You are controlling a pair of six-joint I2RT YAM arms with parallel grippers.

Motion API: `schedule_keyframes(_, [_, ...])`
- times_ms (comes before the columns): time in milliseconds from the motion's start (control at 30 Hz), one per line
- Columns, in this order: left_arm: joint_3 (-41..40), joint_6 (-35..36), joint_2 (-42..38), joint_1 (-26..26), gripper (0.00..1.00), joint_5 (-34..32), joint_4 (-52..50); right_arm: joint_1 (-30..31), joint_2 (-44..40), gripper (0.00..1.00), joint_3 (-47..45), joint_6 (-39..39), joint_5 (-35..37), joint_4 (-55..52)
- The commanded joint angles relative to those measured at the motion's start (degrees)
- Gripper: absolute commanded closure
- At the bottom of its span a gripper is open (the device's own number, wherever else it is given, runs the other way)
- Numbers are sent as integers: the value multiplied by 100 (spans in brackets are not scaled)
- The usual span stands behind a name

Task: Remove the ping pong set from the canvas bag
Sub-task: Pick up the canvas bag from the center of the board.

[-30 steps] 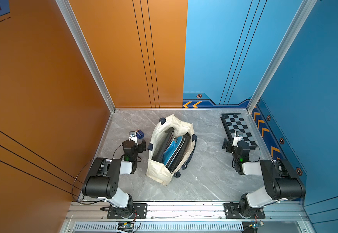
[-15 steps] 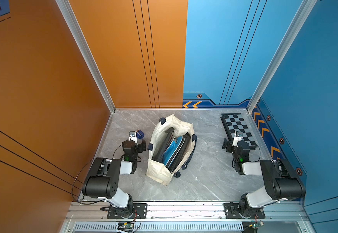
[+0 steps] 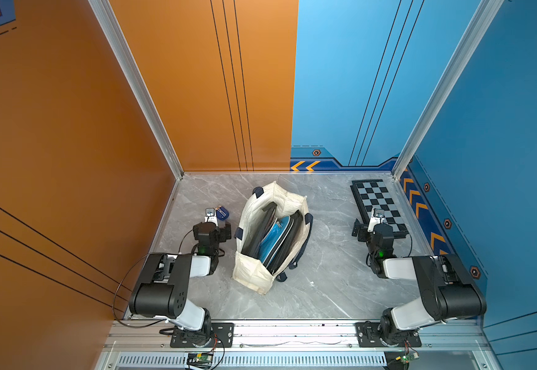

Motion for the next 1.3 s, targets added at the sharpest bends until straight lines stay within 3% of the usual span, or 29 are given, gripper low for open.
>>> schedule_keyframes(0, [427, 3, -487, -62, 1, -326, -957, 75, -719, 0, 258, 119, 853, -835])
schedule_keyframes(200, [1124, -235, -1016, -165, 0, -734, -2038, 25, -1685, 0, 1355, 1090, 1696, -3370])
schedule_keyframes(433, [2143, -570, -1473, 24, 1, -831, -3756, 319, -2085, 0, 2693, 1737, 1317, -5475])
schedule_keyframes(800, [3865, -1212, -1544, 21, 2, 197, -6251, 2370, -2159, 5, 4059, 2224, 902, -7207])
schedule_keyframes(1033, [4366, -1150, -1795, -619, 2, 408, -6859, 3899, -2097, 10, 4661, 2567, 1117, -7722])
schedule_keyframes(1267, [4960, -755, -1738, -1471, 7, 714, -7558, 4640, -1516, 12, 5212, 2692, 1128, -7795])
